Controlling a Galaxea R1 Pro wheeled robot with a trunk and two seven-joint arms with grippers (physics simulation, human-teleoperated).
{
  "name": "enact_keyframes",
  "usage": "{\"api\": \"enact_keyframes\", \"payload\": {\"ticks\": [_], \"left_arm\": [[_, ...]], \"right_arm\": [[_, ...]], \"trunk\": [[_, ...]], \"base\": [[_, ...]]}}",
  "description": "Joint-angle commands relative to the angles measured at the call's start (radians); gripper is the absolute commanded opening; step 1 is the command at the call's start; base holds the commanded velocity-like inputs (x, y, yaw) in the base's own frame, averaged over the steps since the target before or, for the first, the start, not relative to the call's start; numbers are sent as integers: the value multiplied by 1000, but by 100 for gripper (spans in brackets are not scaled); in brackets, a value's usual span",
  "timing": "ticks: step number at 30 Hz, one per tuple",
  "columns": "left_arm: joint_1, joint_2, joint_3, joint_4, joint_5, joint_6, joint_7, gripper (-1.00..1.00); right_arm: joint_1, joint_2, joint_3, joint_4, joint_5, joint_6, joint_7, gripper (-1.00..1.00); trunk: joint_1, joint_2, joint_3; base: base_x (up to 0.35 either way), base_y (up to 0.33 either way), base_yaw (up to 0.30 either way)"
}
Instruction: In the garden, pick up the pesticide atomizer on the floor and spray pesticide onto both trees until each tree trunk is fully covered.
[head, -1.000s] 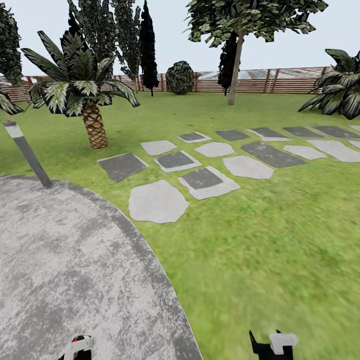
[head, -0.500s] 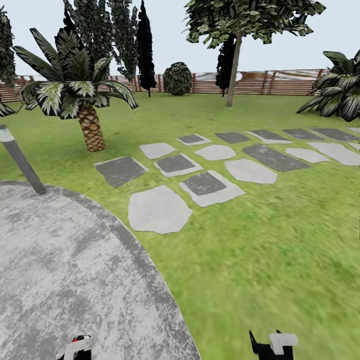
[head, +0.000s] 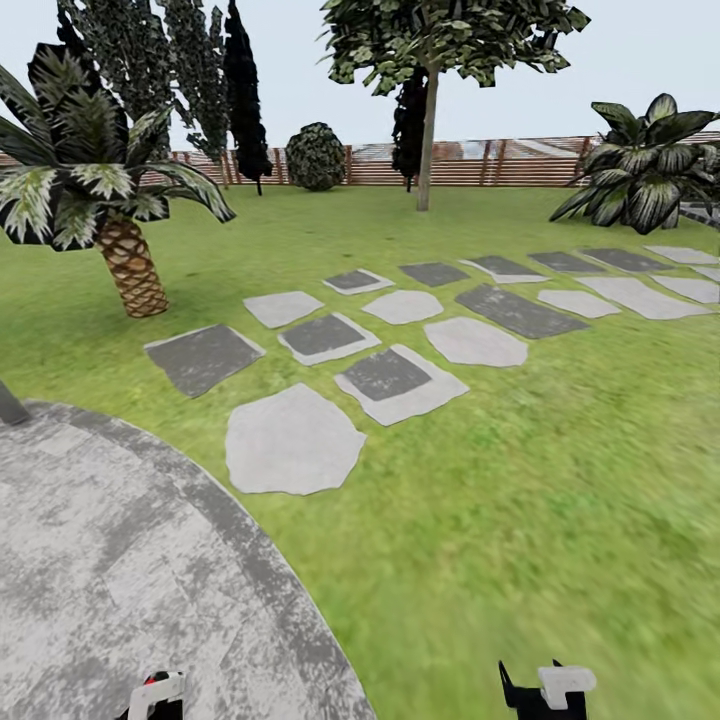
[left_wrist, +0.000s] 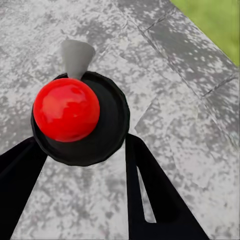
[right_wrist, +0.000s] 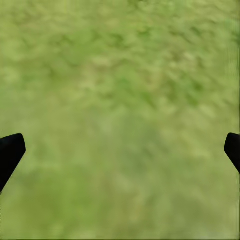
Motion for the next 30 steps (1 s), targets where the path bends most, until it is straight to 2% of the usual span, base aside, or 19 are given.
{"api": "enact_keyframes", "payload": {"ticks": [1,30], "left_arm": [[-1,0,3,1,1,-3,-3,-100],[-1,0,3,1,1,-3,-3,-100]], "right_arm": [[-1,0,0,1,0,-3,0,100],[0,0,0,0,0,-3,0,100]], "trunk": [[0,0,-1],[0,0,-1]], "base": [[309,135,-25],[324,101,-1]]}}
